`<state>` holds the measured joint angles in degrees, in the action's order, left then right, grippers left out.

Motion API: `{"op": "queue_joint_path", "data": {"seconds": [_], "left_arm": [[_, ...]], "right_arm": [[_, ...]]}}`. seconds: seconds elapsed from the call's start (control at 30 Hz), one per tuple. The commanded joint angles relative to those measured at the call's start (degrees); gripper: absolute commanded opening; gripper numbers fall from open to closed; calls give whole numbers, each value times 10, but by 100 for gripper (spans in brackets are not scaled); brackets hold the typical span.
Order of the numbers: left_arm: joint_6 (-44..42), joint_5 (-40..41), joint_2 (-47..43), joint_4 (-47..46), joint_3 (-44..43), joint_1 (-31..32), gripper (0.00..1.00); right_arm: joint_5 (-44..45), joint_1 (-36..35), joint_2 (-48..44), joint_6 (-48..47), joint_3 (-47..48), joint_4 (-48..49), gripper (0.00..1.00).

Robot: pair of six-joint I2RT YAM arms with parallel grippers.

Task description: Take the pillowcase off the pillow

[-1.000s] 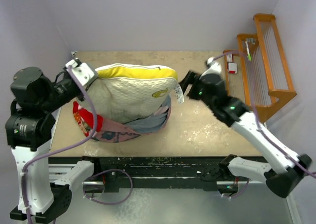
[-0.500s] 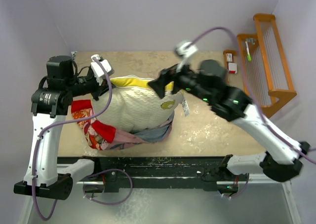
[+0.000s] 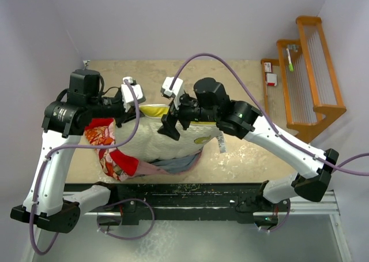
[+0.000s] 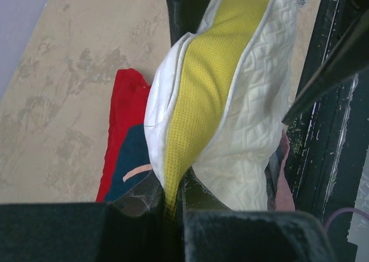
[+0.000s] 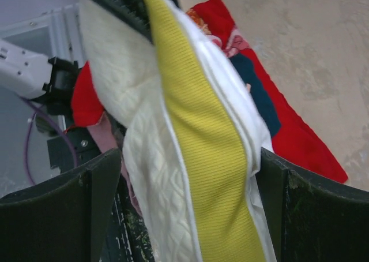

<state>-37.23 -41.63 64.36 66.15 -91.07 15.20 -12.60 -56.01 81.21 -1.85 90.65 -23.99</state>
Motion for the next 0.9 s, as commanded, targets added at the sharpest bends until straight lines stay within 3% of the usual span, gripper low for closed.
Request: {"op": "queue_joint_path", "data": {"seconds": [0.0,0.1,0.17,0.2,0.23,0.27,0.3,0.4,0.47,0.57,0.63,0.87], "left_arm": [[-8,3,-6,-43,-21,1,0],[6,-6,-13,-56,-37,1,0],[25,-21,-14,-63,-47,1,0],[36,-27,-12,-62,-52,2,14],[39,-29,-10,-55,-56,1,44],[37,-23,-9,-46,-57,1,73],[32,-6,-9,-39,-53,1,96],[-21,109,-13,-22,-7,-2,99],[-74,166,-20,-31,62,-45,99],[-166,110,-27,-49,146,-173,99],[-209,84,-12,-51,181,-224,99],[-261,54,33,-128,251,-274,99]], "right_arm": [[-100,-6,-1,-36,-31,25,95],[-117,-5,-5,-12,-91,74,93],[-93,-5,4,-5,-112,98,83],[-62,-5,9,0,-115,96,64],[11,-5,10,25,-117,111,39],[94,-1,6,39,-122,132,7],[161,11,-11,58,-131,154,0],[159,93,-89,134,-191,232,0],[177,110,-150,141,-239,285,0],[159,132,-223,142,-298,345,0],[125,149,-255,136,-321,358,0],[74,183,-290,123,-351,336,0]]}}
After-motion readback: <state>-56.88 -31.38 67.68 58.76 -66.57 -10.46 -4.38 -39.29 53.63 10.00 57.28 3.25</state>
